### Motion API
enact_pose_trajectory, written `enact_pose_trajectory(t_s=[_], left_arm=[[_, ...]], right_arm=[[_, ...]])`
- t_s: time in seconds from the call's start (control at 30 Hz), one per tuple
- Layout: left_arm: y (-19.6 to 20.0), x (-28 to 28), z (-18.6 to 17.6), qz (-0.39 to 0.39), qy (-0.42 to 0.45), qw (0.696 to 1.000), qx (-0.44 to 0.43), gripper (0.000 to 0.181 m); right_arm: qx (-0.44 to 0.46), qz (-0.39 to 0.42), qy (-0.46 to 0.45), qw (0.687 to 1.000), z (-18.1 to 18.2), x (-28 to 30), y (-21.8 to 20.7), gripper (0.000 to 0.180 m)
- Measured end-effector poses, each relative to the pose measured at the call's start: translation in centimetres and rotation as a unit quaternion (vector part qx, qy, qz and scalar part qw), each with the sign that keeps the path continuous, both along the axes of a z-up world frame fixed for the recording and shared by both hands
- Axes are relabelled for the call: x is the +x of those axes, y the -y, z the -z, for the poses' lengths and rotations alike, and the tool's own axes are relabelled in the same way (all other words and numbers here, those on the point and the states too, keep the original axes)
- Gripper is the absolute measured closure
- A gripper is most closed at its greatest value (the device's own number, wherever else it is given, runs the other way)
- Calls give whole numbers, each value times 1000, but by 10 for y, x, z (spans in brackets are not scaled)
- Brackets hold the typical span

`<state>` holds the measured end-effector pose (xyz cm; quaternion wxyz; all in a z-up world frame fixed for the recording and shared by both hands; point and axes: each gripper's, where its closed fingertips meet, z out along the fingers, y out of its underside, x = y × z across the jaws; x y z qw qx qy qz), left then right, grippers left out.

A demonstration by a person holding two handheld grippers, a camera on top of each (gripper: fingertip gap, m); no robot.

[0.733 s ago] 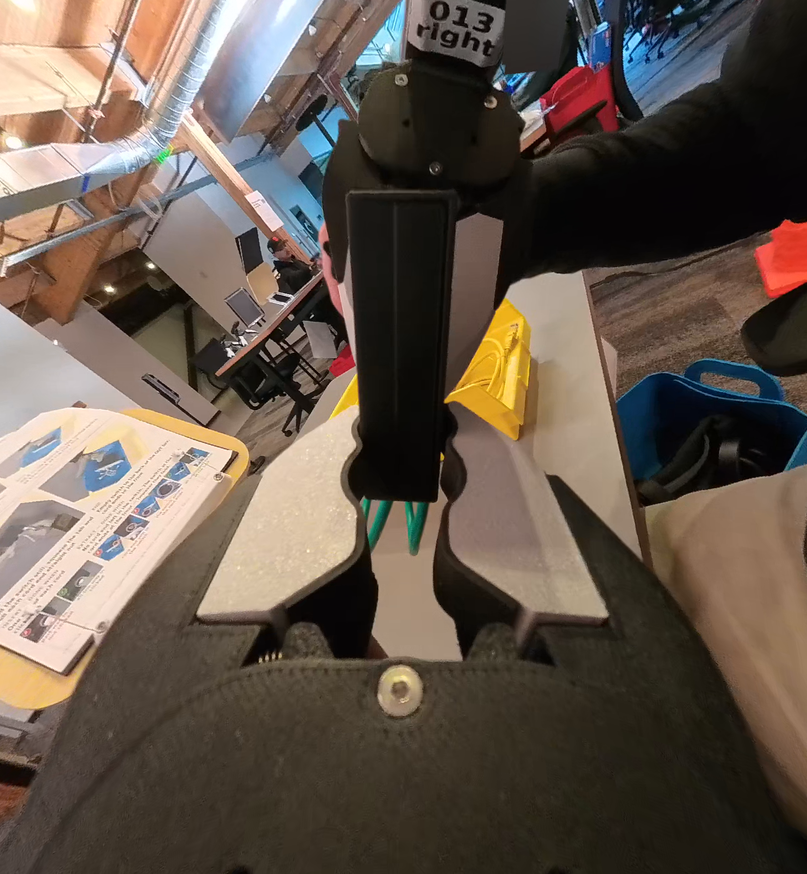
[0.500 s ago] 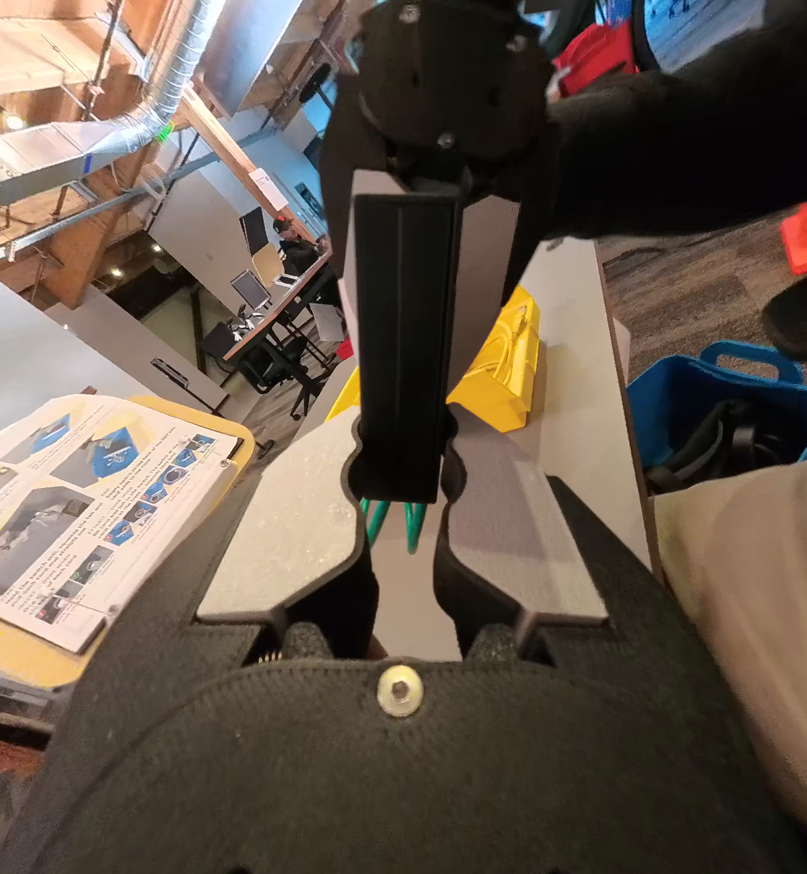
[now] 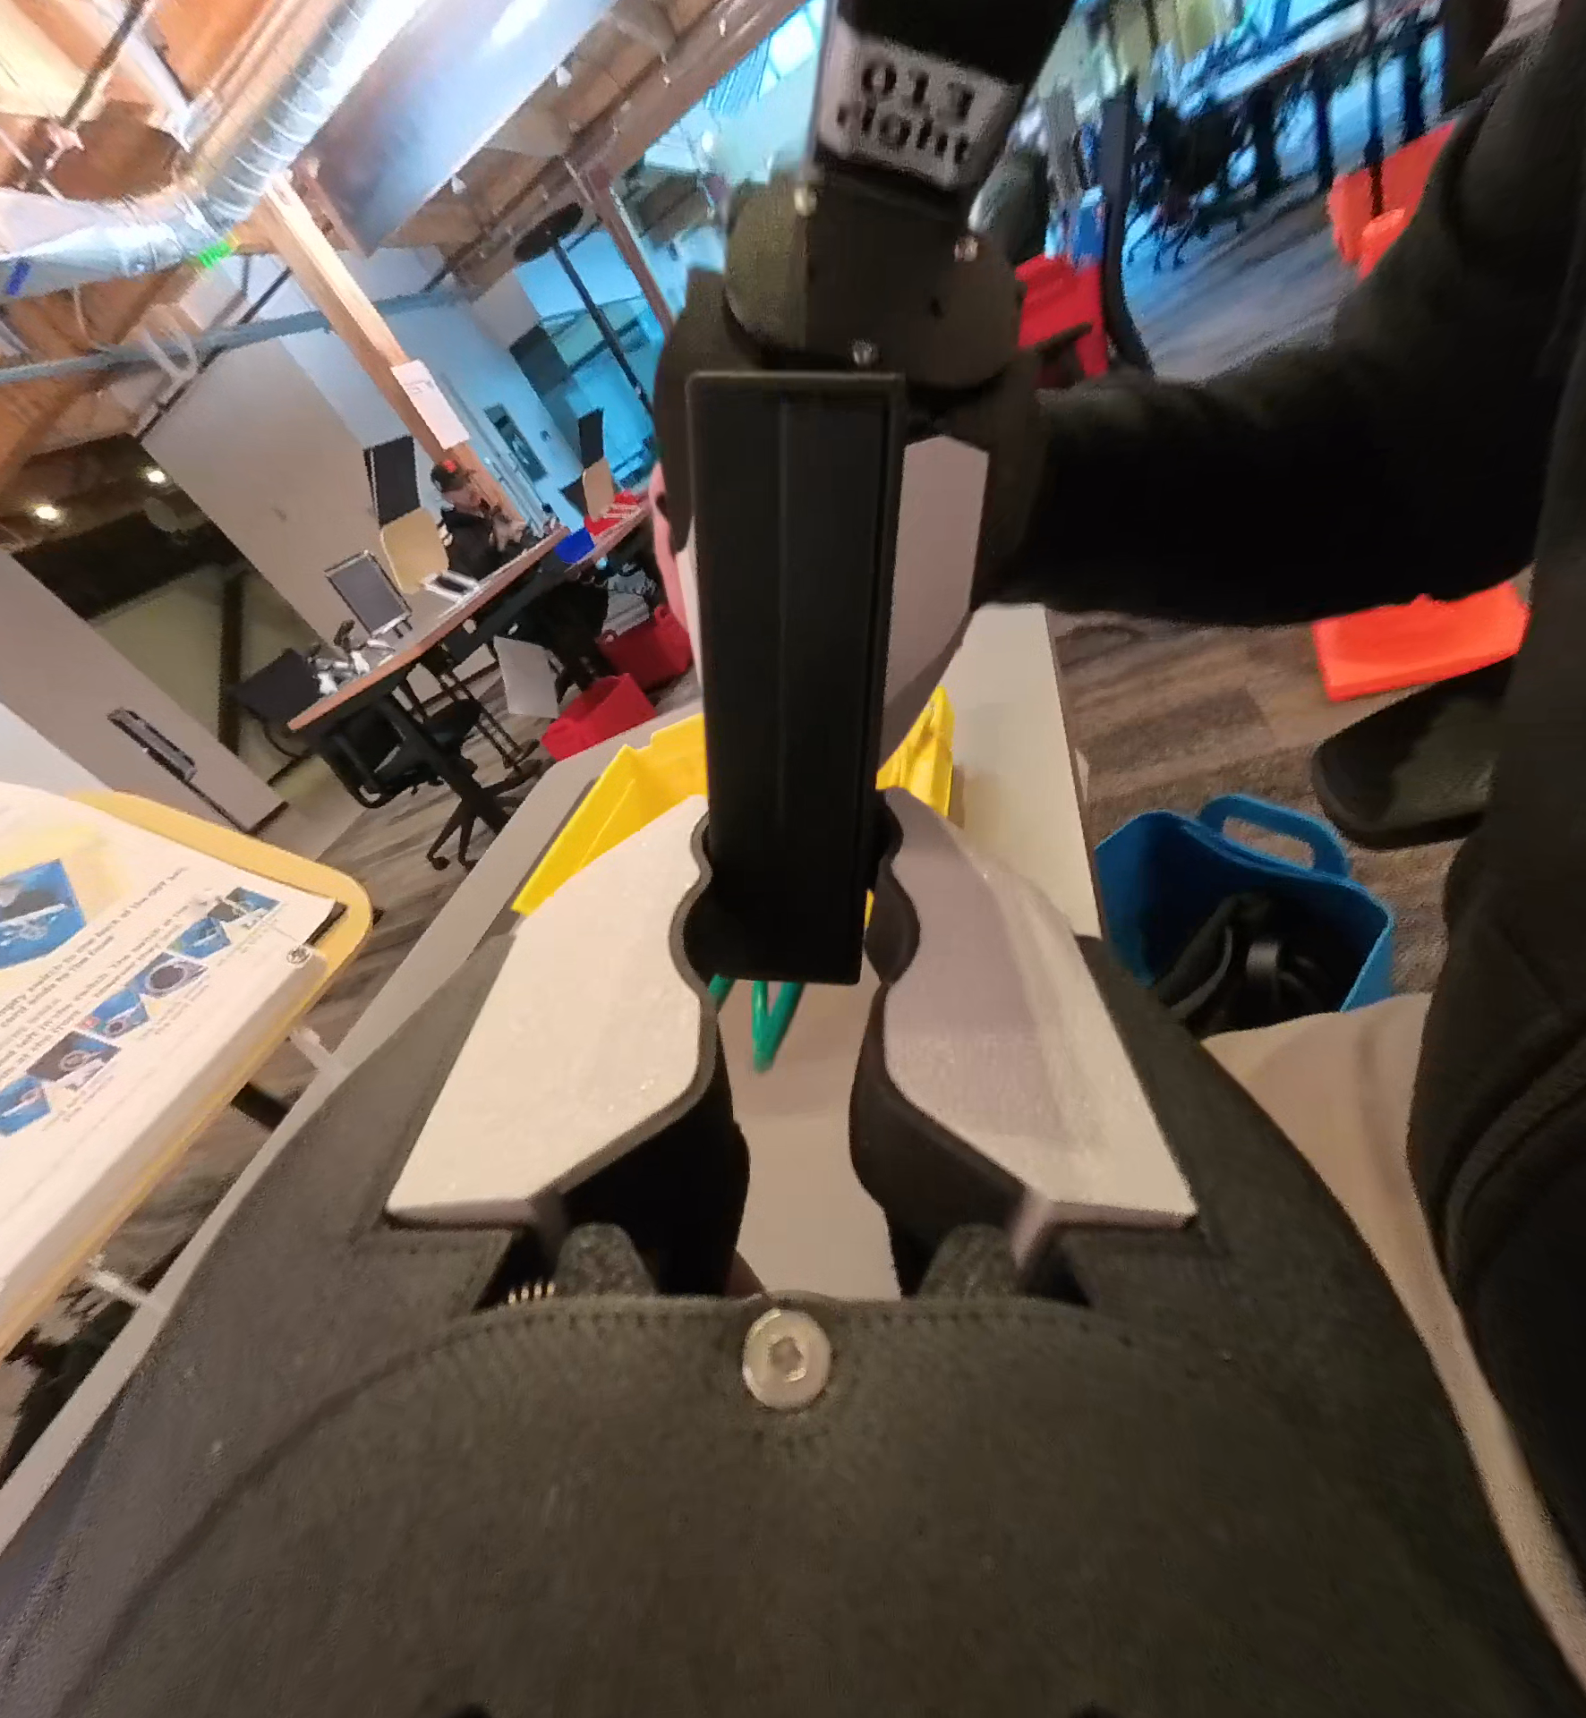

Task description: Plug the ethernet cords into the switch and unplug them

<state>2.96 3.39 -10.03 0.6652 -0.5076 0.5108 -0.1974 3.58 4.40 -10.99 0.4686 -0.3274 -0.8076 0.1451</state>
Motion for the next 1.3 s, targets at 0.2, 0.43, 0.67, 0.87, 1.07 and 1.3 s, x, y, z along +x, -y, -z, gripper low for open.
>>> enact_pose_trajectory(t_s=[0.2, 0.43, 0.67, 0.87, 1.07, 1.3], left_arm=[[4, -8, -14, 9, 35, 999, 4, 153], [7, -6, -11, 18, 18, 1000, 5, 153], [7, -6, -9, 23, 16, 1000, 2, 153], [8, -6, -8, 27, 14, 1000, -3, 153], [12, -3, -5, 40, 15, 999, -12, 153], [10, -2, -2, 41, 26, 998, -27, 153]], right_arm=[[-108, -33, -32, 993, -12, -1, 7, 154], [-109, -43, -37, 992, -11, -4, 9, 165], [-127, -55, -48, 989, -12, -4, 11, 163], [-119, -60, -62, 989, -13, -4, 12, 166], [-85, -69, -49, 993, -11, -2, 15, 169], [-46, -61, -5, 997, -7, -1, 14, 169]])
